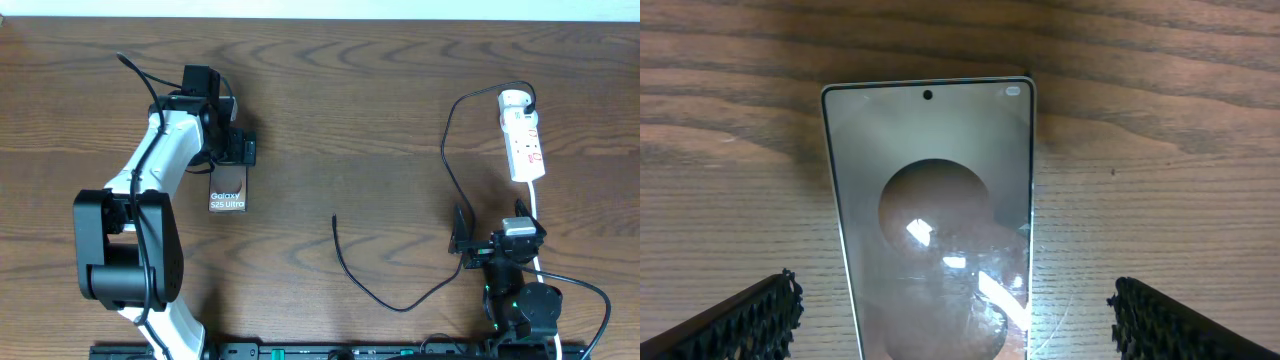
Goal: Plug charger to phone and switch on socket
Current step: 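Move the left gripper forward over the silver Galaxy phone, then lower the open left gripper down around the phone's sides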
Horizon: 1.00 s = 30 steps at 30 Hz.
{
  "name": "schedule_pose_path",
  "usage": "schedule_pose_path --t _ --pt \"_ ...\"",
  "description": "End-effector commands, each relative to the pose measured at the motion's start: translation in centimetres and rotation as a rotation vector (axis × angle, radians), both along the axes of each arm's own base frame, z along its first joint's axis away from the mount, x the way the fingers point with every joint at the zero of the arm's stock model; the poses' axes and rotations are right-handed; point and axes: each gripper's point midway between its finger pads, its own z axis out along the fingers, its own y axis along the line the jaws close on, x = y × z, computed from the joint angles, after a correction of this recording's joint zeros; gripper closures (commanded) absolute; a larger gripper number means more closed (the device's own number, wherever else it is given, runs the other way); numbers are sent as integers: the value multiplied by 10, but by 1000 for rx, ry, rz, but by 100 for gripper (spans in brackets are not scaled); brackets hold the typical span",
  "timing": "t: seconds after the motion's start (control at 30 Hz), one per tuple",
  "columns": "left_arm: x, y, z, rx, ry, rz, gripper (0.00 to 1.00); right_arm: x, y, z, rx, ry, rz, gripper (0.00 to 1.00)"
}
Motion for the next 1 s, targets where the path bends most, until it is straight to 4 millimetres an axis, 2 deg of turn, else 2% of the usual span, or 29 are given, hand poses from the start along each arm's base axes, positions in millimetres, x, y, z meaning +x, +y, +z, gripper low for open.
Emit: schedule_pose_path --t 0.0,0.4,0.97 --pt "2 5 0 20 1 24 2 0 0 0 -12 -2 0 1" --pt "-4 5 -11 17 43 30 2 0 0 0 -12 -2 0 1" --pt "-26 4 -28 15 131 28 2 0 0 0 -12 -2 0 1"
